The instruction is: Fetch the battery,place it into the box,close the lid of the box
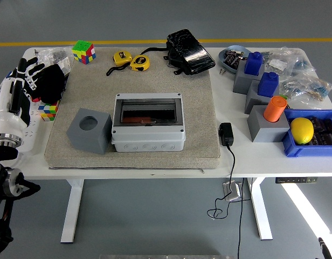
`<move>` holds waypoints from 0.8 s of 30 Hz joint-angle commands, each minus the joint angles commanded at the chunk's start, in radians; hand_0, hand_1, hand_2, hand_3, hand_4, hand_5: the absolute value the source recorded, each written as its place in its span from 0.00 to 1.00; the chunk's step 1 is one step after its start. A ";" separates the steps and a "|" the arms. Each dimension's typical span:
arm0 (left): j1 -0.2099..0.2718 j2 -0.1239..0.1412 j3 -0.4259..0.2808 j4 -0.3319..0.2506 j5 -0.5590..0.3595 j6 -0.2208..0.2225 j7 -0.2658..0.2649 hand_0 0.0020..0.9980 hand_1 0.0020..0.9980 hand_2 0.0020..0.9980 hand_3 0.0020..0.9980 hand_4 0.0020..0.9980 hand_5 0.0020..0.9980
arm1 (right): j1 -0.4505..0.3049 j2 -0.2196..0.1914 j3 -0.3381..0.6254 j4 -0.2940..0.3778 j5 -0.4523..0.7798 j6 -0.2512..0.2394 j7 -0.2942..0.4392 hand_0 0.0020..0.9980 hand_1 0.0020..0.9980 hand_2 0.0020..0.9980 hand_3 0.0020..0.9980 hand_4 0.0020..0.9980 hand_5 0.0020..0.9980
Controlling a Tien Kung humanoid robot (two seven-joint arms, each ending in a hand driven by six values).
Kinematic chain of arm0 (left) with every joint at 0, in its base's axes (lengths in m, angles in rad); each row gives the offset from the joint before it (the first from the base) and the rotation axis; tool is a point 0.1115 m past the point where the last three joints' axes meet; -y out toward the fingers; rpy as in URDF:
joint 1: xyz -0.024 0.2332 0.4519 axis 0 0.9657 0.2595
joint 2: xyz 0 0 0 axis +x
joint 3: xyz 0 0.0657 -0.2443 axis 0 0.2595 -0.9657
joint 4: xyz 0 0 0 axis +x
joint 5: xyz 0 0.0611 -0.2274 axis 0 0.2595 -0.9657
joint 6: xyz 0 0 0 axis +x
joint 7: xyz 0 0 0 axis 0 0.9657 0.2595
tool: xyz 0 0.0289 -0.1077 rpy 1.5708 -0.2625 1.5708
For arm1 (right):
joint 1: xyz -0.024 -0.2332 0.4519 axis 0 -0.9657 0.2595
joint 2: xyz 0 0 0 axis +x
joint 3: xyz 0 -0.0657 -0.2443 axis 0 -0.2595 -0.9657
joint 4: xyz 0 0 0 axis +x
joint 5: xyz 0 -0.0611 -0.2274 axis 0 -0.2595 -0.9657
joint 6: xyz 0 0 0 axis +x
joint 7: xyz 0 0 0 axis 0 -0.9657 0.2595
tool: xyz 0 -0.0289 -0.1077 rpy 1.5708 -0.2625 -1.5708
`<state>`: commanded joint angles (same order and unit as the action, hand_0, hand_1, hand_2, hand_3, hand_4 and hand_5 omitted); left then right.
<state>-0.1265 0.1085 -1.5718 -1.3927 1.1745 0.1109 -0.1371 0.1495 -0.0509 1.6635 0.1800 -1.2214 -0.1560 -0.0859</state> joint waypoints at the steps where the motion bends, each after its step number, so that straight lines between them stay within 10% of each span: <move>1: 0.000 0.000 0.000 0.000 0.000 0.001 0.000 0.80 0.79 0.77 0.78 1.00 0.90 | 0.000 0.000 0.000 0.000 0.000 0.000 0.000 0.82 0.77 0.76 0.79 1.00 1.00; 24: 0.001 -0.002 -0.002 -0.004 0.001 0.011 -0.003 0.80 0.78 0.76 0.78 1.00 0.89 | 0.002 0.001 0.007 0.000 -0.004 -0.001 -0.001 0.82 0.77 0.76 0.79 1.00 1.00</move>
<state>-0.1250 0.1066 -1.5736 -1.3968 1.1757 0.1219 -0.1399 0.1512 -0.0498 1.6704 0.1800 -1.2259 -0.1572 -0.0865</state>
